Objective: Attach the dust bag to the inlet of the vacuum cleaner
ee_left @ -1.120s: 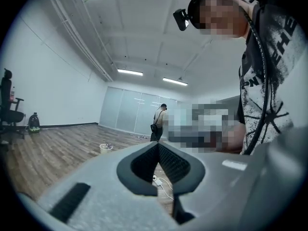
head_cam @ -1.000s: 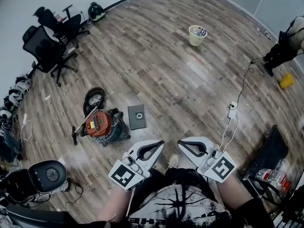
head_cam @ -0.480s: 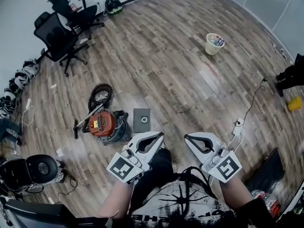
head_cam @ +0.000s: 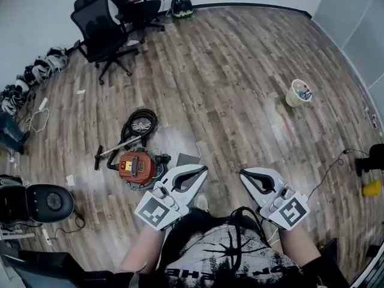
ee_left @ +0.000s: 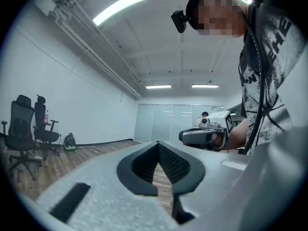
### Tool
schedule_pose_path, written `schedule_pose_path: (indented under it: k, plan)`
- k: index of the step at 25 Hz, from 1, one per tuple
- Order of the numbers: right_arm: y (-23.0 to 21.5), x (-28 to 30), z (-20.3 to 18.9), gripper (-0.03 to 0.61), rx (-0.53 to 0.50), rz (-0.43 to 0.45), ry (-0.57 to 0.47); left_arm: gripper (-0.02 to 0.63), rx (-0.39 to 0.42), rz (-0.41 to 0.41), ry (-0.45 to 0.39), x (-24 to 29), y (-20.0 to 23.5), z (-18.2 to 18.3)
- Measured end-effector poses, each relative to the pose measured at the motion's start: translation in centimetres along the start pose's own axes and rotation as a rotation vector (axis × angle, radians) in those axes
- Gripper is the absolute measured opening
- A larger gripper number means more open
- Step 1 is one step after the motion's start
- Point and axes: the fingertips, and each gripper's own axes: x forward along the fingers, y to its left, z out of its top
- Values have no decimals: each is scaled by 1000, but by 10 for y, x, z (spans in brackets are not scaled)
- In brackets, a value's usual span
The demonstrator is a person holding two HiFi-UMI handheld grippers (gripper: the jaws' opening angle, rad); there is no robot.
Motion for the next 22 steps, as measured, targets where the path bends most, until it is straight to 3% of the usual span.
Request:
schedule_pose_path:
  k: [4,9,17,22]
  plan:
    - [-18,47,7,3,-13,100,-11,-3,21,85,-13,-6,44,13]
    - [-35,89,2,3,-12,258,-7,-3,-29,261,-39,-24,81,15]
    - [-65,150,-20,3,18,653,-23,-3,-30,644,49,-26,119,-13]
    - [-81,157,-30,3,-1,906,-9,-3,-72,901,29,-12,117,-26]
